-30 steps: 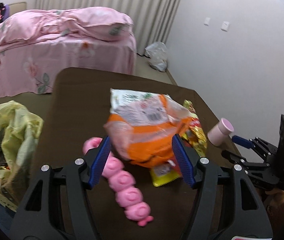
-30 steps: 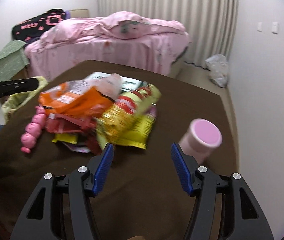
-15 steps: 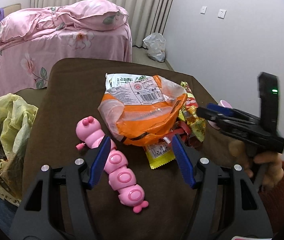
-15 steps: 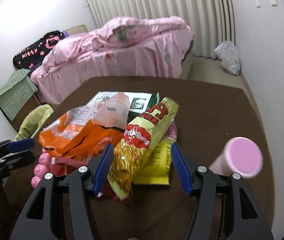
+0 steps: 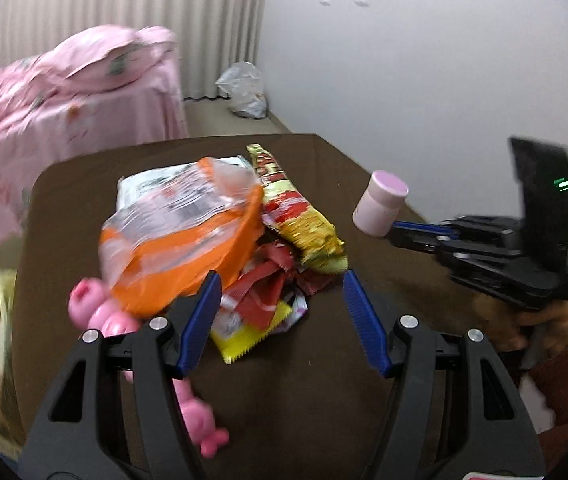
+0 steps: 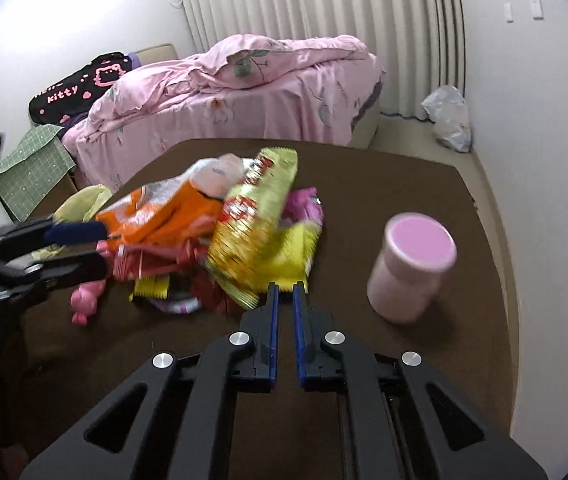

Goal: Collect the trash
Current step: 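Move both tools back over the table toward the remaining snack bags, then grasp the yellow chip bag with the right gripper while the left gripper grasps the red wrapper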

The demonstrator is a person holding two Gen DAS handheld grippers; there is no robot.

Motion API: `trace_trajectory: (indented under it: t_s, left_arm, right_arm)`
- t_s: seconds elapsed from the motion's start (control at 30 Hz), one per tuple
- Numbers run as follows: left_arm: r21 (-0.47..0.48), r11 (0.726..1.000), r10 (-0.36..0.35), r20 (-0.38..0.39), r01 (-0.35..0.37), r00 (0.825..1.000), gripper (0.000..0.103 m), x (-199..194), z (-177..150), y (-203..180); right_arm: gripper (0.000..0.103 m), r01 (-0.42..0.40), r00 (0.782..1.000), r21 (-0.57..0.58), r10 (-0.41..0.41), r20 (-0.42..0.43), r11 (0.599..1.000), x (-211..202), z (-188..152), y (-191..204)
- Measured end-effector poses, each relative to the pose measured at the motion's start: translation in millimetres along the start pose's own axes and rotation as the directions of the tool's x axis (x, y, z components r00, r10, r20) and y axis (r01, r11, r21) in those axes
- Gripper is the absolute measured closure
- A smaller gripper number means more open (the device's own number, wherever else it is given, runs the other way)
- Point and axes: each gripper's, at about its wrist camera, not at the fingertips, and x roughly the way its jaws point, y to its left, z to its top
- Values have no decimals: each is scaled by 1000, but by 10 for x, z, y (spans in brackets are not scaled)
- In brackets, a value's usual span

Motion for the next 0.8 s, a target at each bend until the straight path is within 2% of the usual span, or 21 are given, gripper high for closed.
trace_trajectory:
  t_s: [0.1, 0.13, 0.17, 0.2, 0.23, 0.3, 0.37, 0.47, 0.6, 0.73, 0.8]
  left_arm:
    - [28, 999, 35, -52, -34, 998, 43, 248, 46, -20]
    - [21, 999, 40, -80, -38, 996, 44, 324, 46, -4]
    - [12, 999, 48, -103, -47, 994, 59, 376, 36, 18]
    - [-2, 998, 57, -121, -58, 991, 71, 411, 23, 42]
    - [-15, 997, 67, -127, -69, 990, 83, 406, 6, 71]
    - [-50, 996, 66, -123, -72, 990, 85, 343, -35, 115]
    - [-76, 996, 36, -118, -45, 992, 92, 249, -88, 128]
    - [-61, 996, 54, -118, -62, 992, 92, 97, -200, 99]
    - [-118, 991, 46, -142, -63, 989, 92, -58, -374, 164]
    - [-167, 985, 12, -125, -33, 992, 92, -237, -457, 250]
    - [-193, 981, -23, -105, 3, 994, 88, -329, -464, 288]
  right_arm:
    - [93, 8, 1000, 12, -9, 14, 1000, -66, -101, -48]
    - [83, 18, 1000, 8, -18, 24, 1000, -74, -112, -51]
    - [60, 24, 999, 3, -24, 40, 1000, -88, -119, -51]
    - [53, 16, 998, 2, -16, 60, 1000, -103, -119, -50]
    - [51, -17, 997, 7, 16, 80, 1000, -115, -103, -50]
    - [51, -68, 995, 14, 67, 79, 998, -82, -54, -31]
    - [51, -76, 995, -8, 76, 66, 997, 4, 28, 41]
    - [51, -63, 995, -46, 66, 71, 997, 135, 175, 170]
    - [51, -98, 993, 39, 95, 68, 994, 370, 395, 184]
    - [51, 53, 998, 30, -54, 43, 998, 516, 442, 231]
    - [51, 79, 995, 25, -81, 54, 997, 468, 389, 208]
